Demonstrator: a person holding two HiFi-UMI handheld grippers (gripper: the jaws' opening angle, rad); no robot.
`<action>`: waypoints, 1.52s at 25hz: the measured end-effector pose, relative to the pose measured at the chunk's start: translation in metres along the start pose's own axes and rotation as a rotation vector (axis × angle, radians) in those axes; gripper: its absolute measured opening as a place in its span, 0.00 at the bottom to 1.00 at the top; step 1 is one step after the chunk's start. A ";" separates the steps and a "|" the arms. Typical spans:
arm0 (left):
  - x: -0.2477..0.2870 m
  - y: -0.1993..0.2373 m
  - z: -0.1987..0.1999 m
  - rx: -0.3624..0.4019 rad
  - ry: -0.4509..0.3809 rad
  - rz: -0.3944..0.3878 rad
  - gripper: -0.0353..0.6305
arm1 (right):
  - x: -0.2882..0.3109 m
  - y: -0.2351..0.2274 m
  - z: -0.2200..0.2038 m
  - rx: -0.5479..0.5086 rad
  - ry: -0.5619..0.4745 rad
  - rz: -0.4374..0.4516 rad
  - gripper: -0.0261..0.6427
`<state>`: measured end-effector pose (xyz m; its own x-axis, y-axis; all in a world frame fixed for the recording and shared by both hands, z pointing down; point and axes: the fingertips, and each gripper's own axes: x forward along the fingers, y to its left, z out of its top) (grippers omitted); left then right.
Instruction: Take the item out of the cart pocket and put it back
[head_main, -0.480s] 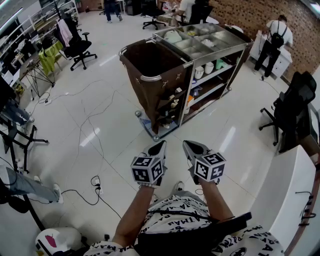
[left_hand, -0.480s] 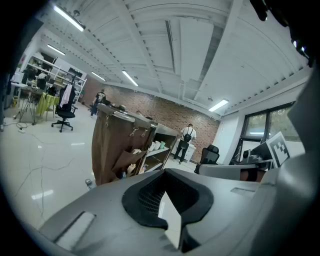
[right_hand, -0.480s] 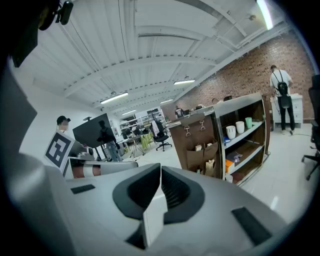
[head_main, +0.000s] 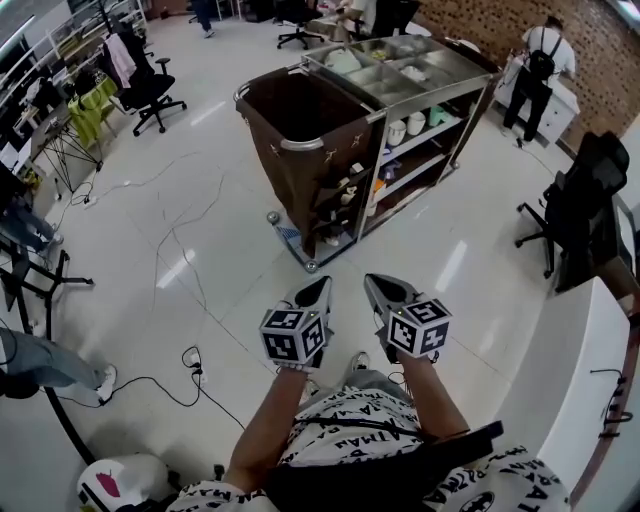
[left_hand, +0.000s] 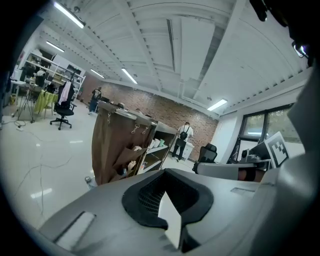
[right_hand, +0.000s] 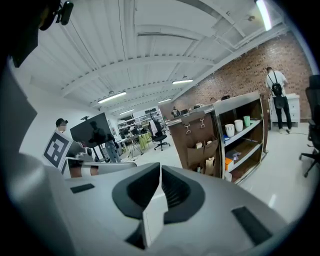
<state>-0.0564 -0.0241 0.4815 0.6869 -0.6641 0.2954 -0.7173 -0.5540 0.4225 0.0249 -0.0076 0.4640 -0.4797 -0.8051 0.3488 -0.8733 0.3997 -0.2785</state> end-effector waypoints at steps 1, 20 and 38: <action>0.000 0.001 -0.001 -0.001 0.003 -0.003 0.06 | 0.001 0.000 -0.002 -0.003 0.000 -0.004 0.07; 0.132 0.038 -0.008 -0.010 0.044 0.086 0.06 | 0.122 -0.171 -0.007 -0.132 0.134 -0.012 0.30; 0.272 0.104 -0.050 -0.088 0.144 0.259 0.06 | 0.327 -0.295 -0.053 -0.453 0.329 0.136 0.35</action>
<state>0.0615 -0.2372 0.6487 0.4968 -0.6959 0.5186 -0.8620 -0.3259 0.3884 0.1209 -0.3651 0.7074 -0.5279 -0.5838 0.6169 -0.7164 0.6962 0.0458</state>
